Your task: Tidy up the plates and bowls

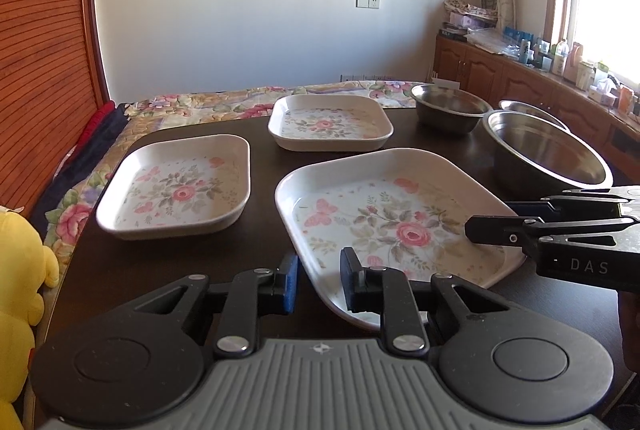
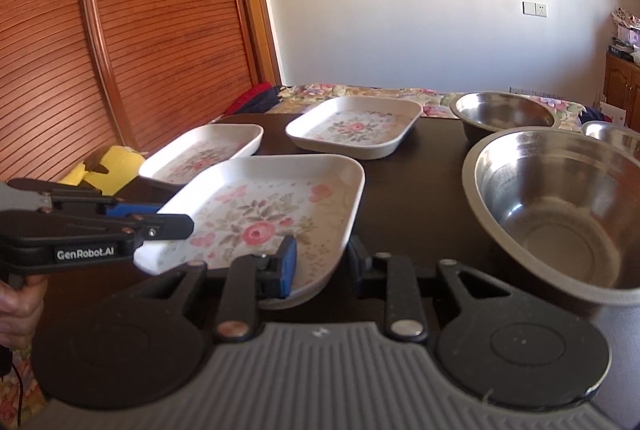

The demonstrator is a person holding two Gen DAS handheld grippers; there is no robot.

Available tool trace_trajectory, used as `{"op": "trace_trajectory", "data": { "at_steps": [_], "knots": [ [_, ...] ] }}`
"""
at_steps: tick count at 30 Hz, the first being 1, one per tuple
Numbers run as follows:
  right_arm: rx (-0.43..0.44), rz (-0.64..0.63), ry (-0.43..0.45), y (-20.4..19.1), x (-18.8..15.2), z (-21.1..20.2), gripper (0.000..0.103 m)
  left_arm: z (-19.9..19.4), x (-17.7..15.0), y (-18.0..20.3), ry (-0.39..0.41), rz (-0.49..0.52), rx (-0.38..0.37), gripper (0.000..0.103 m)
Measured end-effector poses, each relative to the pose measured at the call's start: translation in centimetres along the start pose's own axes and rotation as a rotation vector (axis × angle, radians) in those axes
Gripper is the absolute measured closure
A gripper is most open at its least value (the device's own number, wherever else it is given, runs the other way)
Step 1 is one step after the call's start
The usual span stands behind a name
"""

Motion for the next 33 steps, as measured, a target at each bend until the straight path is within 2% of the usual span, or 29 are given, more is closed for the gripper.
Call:
{"op": "trace_trajectory", "data": {
  "at_steps": [8,15,33],
  "knots": [
    [0.014,-0.01,0.002,-0.6,-1.6,-2.4,0.074,-2.1,-1.9,1.4,-0.005,0.004,-0.009,0.079],
    [0.016,-0.003,-0.026,-0.8,-3.6,-3.1,0.074,-2.4,-3.7,2.0,-0.026,-0.003,-0.025,0.079],
    [0.031,-0.029,-0.058,-1.7,-5.3,-3.5,0.074,-1.8,-4.6,1.4,-0.04,-0.016,-0.011,0.079]
  ]
}}
Point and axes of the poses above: each gripper's, at about its wrist camera, not at the fingertips, and z roughly the way its jaws point, y to its right, x to its top, the point moved 10 cm from there along z, roughly the way its jaws point, and after that the axes turned 10 degrees about z, right-handed, at the moved point
